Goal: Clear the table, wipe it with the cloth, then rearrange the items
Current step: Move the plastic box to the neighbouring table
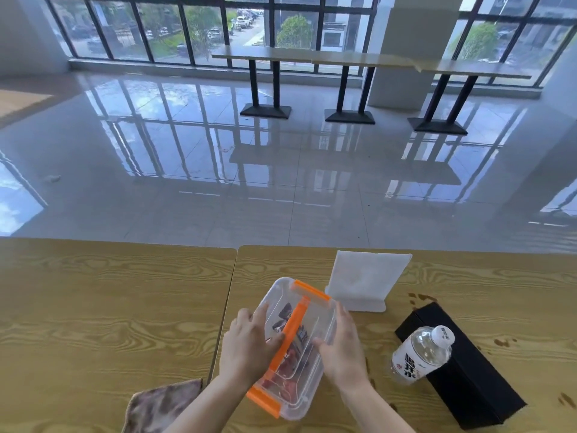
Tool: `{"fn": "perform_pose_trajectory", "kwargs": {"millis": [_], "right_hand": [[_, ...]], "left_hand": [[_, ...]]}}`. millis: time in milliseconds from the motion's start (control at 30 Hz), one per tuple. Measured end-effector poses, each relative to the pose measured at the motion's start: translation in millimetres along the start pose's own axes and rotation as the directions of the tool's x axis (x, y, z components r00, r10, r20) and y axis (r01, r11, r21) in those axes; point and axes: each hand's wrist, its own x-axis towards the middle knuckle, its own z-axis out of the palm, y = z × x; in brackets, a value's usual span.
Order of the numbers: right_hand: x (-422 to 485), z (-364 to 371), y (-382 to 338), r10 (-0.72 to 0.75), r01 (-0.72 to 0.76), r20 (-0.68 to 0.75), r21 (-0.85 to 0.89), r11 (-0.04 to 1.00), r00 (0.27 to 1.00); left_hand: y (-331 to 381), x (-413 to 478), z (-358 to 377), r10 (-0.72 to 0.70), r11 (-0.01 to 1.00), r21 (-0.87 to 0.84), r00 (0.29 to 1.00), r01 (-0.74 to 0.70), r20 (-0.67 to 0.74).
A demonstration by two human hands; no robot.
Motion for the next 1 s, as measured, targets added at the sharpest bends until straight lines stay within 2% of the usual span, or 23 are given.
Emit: {"fn": "perform_pose_trajectory", "kwargs": {"millis": [300,533,1000], "right_hand": [[21.3,60.0,-62.9,-0.183,0.187,0.149,-0.016,0.982,0.972],[34.1,118.3,-113.4,-0.283,0.300,0.267,-0.024,0.954,0.921],[40.6,239.0,-197.8,-0.299,0.336,0.399,-0.025,0.941,0.867]], "left_hand": [[-57.7,1.7,-45.1,-0.135,0.991,-0.022,0.972,0.133,-0.194],[-111.0,10.8,-80.8,-0.266,0.963,-0.030,0.929,0.268,-0.259],[-226.2,33.9,-137.2,-0.439,0.891,-0.034,0.838,0.453,-0.326]]}}
